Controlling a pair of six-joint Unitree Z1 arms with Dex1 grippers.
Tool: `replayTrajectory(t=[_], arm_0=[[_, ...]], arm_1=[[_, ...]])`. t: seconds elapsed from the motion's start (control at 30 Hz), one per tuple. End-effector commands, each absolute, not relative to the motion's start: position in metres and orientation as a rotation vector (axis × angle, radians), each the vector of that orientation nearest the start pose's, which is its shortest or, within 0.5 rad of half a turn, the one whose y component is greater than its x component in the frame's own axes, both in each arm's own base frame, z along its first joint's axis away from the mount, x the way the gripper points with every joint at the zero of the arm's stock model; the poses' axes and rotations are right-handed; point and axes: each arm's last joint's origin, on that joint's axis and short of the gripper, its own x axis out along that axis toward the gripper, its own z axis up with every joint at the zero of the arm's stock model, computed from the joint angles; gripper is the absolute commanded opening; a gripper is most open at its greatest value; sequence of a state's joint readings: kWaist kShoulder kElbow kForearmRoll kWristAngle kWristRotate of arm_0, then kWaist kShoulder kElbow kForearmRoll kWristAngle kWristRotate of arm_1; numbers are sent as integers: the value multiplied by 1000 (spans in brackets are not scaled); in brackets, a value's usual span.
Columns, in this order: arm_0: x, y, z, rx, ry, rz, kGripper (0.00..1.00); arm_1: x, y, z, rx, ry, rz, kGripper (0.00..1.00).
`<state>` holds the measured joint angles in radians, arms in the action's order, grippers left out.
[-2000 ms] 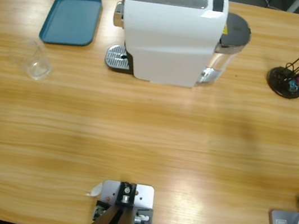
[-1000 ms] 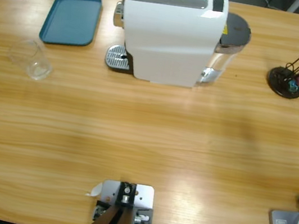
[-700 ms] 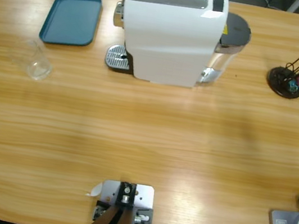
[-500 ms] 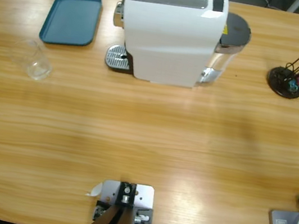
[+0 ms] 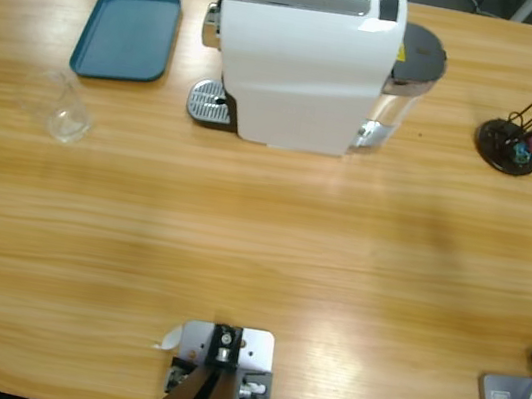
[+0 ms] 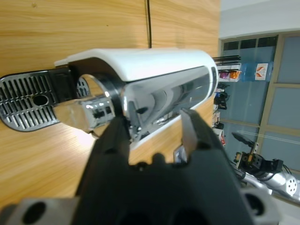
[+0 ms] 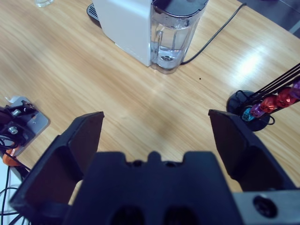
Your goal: Pour coffee
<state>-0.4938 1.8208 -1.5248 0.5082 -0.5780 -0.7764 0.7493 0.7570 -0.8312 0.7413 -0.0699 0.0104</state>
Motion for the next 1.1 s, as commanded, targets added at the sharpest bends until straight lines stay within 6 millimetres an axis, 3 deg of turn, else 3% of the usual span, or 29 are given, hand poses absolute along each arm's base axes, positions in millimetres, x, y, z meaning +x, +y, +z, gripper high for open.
replayTrajectory(t=[0.03,0.27,0.43,0.67,0.83,0.87,0.9,0.97,1.0,1.1], arm_0=[[318,-204,352,-679,1191,-588,0],[310,-203,360,-667,1171,-595,0],[306,-208,386,-678,1108,-652,0],[309,-237,426,-720,1040,-765,0],[311,-259,438,-712,1005,-948,0],[311,-265,440,-702,986,-1017,111],[311,-270,441,-695,973,-1083,480],[307,-273,446,-659,927,-1150,910],[303,-272,448,-622,896,-1162,984],[269,-251,443,-461,782,-1038,996]], arm_1=[[39,32,335,-260,640,648,968],[39,32,335,-260,640,648,964],[40,32,335,-261,642,647,964],[40,32,335,-261,642,646,964],[39,32,335,-260,639,646,964],[39,31,335,-258,635,646,964],[38,30,335,-255,626,646,961],[36,27,339,-249,595,625,936],[34,22,342,-243,561,581,927],[27,0,350,-111,406,318,887]])
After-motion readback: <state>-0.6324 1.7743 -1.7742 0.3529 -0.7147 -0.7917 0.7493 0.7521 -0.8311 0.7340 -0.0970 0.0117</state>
